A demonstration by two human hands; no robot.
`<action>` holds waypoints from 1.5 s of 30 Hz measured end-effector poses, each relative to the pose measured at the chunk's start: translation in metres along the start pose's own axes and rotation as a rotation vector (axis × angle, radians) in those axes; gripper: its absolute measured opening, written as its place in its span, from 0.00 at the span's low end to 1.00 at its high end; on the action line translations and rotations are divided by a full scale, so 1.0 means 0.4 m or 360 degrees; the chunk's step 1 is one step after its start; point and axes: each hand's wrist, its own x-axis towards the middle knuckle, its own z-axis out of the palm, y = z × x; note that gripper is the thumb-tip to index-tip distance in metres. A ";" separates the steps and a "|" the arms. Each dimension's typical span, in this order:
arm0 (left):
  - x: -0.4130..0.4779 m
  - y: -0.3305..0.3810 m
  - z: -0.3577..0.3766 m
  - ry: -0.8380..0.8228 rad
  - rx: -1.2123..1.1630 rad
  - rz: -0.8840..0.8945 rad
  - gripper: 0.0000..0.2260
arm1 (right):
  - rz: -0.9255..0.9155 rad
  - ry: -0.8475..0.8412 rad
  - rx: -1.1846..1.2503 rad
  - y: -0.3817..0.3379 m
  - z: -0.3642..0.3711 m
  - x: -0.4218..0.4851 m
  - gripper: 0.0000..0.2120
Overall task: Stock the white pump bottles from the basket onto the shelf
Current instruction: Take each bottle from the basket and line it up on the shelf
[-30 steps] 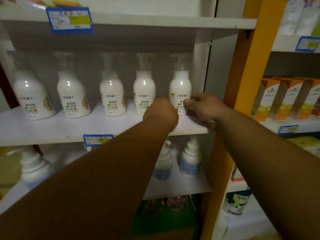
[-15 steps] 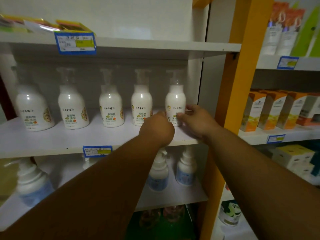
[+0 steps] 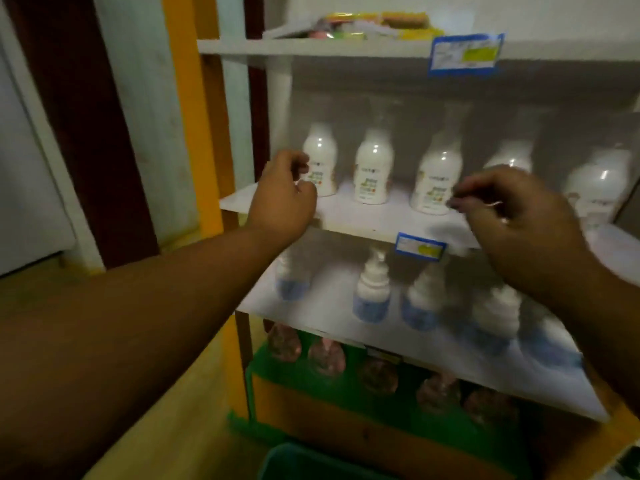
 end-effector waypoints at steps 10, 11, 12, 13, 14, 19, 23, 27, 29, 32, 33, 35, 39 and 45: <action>0.144 -0.142 -0.096 -0.0663 0.0480 -0.0222 0.26 | 0.0546 -0.0703 0.0109 -0.159 0.350 0.219 0.21; 0.158 -0.142 -0.086 -0.0707 0.0537 -0.0201 0.26 | 0.0606 -0.0676 0.0081 -0.156 0.376 0.240 0.21; 0.172 -0.140 -0.073 -0.0740 0.0568 -0.0175 0.26 | 0.0644 -0.0653 0.0031 -0.152 0.398 0.258 0.20; 0.184 -0.138 -0.059 -0.0764 0.0554 -0.0156 0.24 | 0.0659 -0.0638 -0.0039 -0.147 0.418 0.274 0.18; 0.194 -0.137 -0.045 -0.0792 0.0491 -0.0155 0.22 | 0.0665 -0.0630 -0.0109 -0.141 0.435 0.287 0.15; 0.221 -0.145 -0.017 -0.1016 0.0193 -0.0206 0.15 | 0.0758 -0.0555 -0.0061 -0.106 0.500 0.324 0.13; 0.244 -0.150 -0.020 -0.1075 0.0239 -0.0245 0.16 | 0.0799 -0.0508 0.0083 -0.090 0.533 0.343 0.15; 0.248 -0.154 -0.001 -0.0977 0.0461 -0.0257 0.17 | 0.0796 -0.0498 0.0134 -0.093 0.561 0.357 0.16; 0.250 -0.157 0.007 -0.0948 0.0450 -0.0304 0.17 | 0.0766 -0.0493 0.0143 -0.093 0.568 0.358 0.16; 0.250 -0.159 0.012 -0.0909 0.0383 -0.0366 0.17 | 0.0747 -0.0483 0.0170 -0.093 0.569 0.350 0.17; 0.248 -0.160 0.012 -0.0896 0.0365 -0.0383 0.17 | 0.0733 -0.0486 0.0189 -0.092 0.569 0.348 0.17; 0.245 -0.161 0.014 -0.0871 0.0342 -0.0399 0.17 | 0.0697 -0.0492 0.0215 -0.092 0.568 0.344 0.18; 0.241 -0.163 0.012 -0.0839 0.0310 -0.0407 0.17 | 0.0669 -0.0504 0.0234 -0.088 0.567 0.342 0.19; 0.233 -0.160 0.016 -0.0765 0.0413 -0.0386 0.18 | 0.0538 -0.0509 0.0099 -0.103 0.556 0.329 0.16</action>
